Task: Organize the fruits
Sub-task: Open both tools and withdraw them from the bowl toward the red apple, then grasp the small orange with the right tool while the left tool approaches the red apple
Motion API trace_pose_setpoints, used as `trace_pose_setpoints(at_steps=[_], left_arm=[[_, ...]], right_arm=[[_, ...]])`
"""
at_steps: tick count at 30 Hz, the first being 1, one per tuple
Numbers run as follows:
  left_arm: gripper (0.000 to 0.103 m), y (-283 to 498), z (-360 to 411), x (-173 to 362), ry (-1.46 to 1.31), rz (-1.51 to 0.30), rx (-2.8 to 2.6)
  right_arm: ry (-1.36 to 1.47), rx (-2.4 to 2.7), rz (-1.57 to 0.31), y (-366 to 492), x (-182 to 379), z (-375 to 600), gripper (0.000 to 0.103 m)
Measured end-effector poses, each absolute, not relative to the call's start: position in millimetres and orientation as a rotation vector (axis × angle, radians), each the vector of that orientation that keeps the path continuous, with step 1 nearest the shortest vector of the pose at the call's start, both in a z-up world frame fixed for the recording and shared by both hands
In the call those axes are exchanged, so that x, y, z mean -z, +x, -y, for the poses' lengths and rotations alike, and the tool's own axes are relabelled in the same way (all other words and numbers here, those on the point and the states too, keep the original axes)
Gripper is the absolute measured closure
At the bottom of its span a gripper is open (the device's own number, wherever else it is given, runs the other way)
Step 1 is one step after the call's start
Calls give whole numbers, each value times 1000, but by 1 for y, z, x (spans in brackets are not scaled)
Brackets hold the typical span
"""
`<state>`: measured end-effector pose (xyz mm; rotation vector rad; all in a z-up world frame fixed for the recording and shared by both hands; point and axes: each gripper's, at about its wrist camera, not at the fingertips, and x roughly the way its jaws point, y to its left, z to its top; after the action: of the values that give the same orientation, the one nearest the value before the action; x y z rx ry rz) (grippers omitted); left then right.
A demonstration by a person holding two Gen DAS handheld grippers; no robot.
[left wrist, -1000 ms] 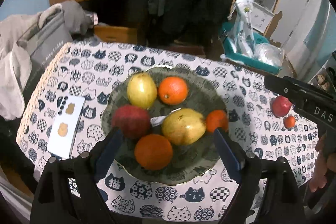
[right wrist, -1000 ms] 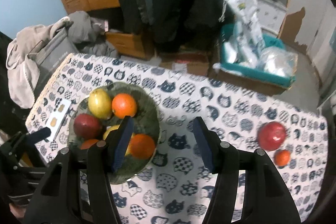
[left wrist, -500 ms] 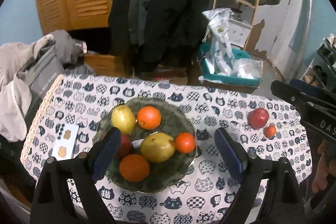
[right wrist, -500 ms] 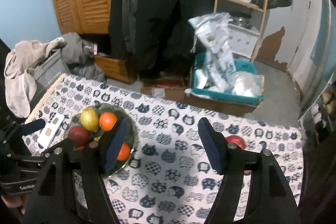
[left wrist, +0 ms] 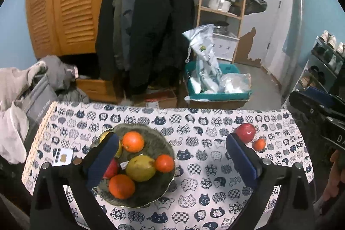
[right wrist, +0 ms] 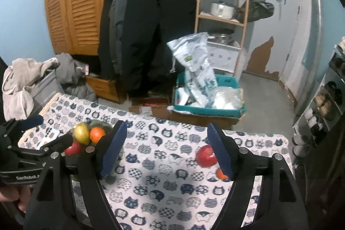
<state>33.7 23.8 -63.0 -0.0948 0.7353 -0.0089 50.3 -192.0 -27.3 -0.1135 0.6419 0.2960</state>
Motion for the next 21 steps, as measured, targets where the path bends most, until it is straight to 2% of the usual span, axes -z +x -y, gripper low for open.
trace_pose_setpoints(at_steps=[21], left_arm=[[2,52,65,52,-4,-721,133]], right_arm=[[-40,-64,-637,42,35,312,25]])
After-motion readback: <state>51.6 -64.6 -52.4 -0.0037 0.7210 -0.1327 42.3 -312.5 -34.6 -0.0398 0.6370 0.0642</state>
